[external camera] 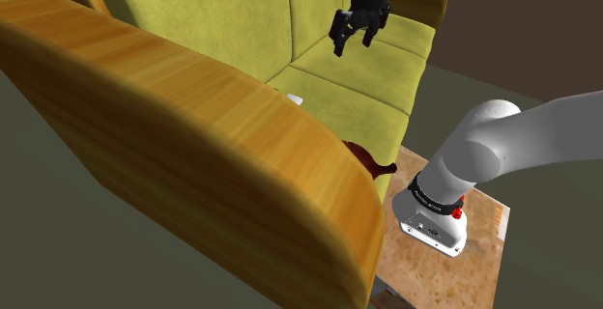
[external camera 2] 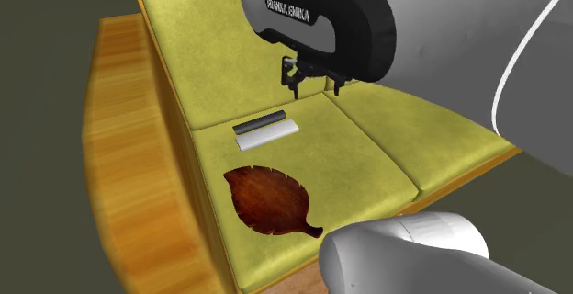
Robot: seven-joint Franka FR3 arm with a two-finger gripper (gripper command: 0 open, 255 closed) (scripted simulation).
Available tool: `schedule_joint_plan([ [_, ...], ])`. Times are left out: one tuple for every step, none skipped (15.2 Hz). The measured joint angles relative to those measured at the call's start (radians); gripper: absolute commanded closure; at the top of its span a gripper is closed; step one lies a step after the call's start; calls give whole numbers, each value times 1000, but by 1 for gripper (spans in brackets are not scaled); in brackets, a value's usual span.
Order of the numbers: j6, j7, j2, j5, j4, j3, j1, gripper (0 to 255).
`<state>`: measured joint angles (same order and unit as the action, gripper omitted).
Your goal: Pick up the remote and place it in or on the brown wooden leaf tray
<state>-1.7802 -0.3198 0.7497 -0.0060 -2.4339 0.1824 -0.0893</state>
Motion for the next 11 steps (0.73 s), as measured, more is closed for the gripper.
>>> schedule_joint_plan([
  [-20,-54,-21,14,-5,23,-10,0],
  [-41,-104,-34,26,-20,40,-20,0],
  [-65,-161,-65,40,-19,67,-30,0],
  [-86,-225,-88,58,-24,98,-35,0],
  [-111,-285,-119,71,-23,124,-45,0],
  [-134,-336,-144,80,-27,143,-57,0],
  [-157,-390,-174,90,-24,166,-68,0],
  [-184,-447,-214,96,-16,190,-82,0],
  [-212,-500,-246,102,-17,209,-94,0],
  [-231,-559,-285,106,-3,234,-106,0],
  [-254,-615,-323,107,9,254,-120,0],
])
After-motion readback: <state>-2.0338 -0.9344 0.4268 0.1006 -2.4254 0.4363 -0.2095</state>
